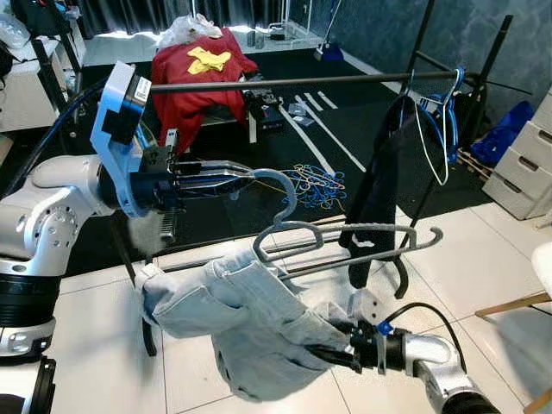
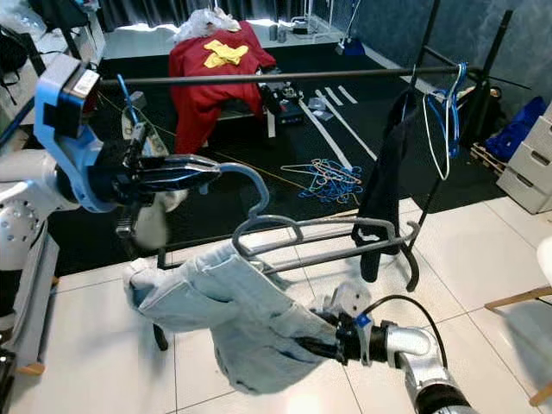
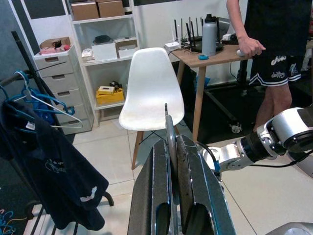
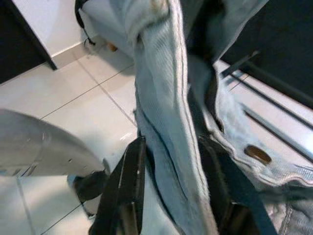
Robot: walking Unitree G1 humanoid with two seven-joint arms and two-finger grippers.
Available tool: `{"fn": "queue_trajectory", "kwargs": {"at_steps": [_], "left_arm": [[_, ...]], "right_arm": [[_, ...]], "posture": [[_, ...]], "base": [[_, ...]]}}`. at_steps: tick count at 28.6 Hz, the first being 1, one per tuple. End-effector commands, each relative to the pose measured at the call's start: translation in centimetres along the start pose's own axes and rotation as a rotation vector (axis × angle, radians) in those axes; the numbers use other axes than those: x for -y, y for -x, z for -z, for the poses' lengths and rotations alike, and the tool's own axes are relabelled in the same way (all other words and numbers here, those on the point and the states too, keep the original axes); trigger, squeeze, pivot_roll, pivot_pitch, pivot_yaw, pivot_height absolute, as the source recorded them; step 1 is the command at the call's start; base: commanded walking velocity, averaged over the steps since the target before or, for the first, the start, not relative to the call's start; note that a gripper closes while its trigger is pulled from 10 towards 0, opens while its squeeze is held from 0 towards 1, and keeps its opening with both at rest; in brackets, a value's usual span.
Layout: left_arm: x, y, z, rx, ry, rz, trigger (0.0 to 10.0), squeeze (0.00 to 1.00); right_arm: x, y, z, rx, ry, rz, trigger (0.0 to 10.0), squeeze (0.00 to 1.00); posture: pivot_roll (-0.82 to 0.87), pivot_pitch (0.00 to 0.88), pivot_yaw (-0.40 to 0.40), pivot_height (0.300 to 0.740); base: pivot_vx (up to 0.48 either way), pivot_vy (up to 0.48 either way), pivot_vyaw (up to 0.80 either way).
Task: Hang hanger
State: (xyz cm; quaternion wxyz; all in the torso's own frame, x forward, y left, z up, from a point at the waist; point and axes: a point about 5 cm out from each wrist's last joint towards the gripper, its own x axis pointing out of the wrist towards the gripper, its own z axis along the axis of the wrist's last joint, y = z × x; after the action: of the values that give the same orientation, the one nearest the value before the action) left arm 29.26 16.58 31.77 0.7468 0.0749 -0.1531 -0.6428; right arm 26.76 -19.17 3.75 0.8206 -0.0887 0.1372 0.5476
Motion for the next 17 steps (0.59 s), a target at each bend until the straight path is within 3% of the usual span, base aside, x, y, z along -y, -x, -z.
{"fn": "queue_trajectory", "kwargs": {"at_steps": [1, 5, 11, 13, 17], "left_arm": [[-0.1, 0.1, -1.1, 0.03, -0.035, 0.003, 0.0, 0.0], [-0.1, 0.1, -1.1, 0.029, -0.034, 0.003, 0.0, 0.0], [0.4, -0.6, -0.3, -0.01, -0.007, 0.052, 0.0, 0.0], [0.8, -1.0, 0.9, -0.083, -0.007, 0.069, 0.0, 0.0], [1.3, -1.4, 2.1, -0.127, 0.014, 0.089, 0.0, 0.0]], "right_arm": [[-0.6, 0.4, 0.9, -0.042, -0.014, -0.019, 0.0, 0.0], [-0.6, 0.5, 1.0, -0.044, -0.012, -0.019, 0.0, 0.0], [0.9, 2.7, 0.8, -0.039, 0.021, 0.138, 0.0, 0.0], [1.5, 3.6, 0.2, -0.015, 0.049, 0.186, 0.0, 0.0], [2.4, 4.5, -1.3, 0.038, 0.115, 0.223, 0.0, 0.0]], "posture": [[-0.15, 0.107, -0.023, 0.74], [-0.15, 0.108, -0.02, 0.74], [-0.15, 0.114, -0.016, 0.74], [-0.15, 0.115, -0.016, 0.74], [-0.16, 0.116, -0.014, 0.74]], "base": [[0.0, 0.0, 0.0], [0.0, 0.0, 0.0], [0.0, 0.0, 0.0], [0.0, 0.0, 0.0], [0.0, 0.0, 0.0]]}}
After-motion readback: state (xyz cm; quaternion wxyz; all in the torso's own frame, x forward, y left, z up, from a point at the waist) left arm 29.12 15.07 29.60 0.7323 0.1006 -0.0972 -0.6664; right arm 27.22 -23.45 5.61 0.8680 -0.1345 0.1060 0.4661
